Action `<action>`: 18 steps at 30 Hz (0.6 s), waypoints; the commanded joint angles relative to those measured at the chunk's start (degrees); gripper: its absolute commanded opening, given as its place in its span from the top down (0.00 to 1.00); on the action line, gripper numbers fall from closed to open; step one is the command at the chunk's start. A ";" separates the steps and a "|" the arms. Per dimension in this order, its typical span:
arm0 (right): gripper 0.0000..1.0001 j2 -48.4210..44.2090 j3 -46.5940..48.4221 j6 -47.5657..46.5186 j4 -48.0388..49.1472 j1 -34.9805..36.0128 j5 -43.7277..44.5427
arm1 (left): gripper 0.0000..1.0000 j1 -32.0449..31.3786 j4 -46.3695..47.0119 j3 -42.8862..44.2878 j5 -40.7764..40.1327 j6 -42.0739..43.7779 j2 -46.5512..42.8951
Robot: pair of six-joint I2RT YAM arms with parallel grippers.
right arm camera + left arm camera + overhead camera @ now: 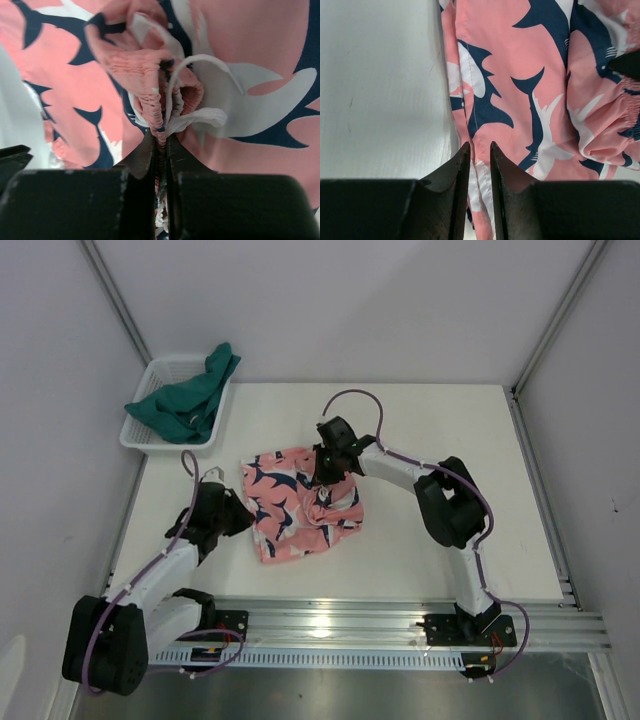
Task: Fold and stack the shorts
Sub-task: Fold the shorts
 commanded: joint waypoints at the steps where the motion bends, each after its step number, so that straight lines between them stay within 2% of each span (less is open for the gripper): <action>1: 1.00 1.42 1.33 -2.55 -1.91 0.37 1.55 | 0.75 -0.30 3.20 4.45 1.58 0.00 3.53; 8: 1.00 -0.85 -3.49 -5.10 -2.18 -3.84 3.31 | 0.73 -1.26 7.77 7.88 2.81 0.17 13.19; 15: 1.00 -6.57 -8.51 -7.91 -3.23 -7.45 2.96 | 0.71 -6.44 20.15 10.87 4.30 -3.34 27.96; 18: 1.00 -8.42 -9.82 -8.00 -3.67 -8.06 3.22 | 0.71 -8.11 21.49 13.58 5.01 -4.31 32.87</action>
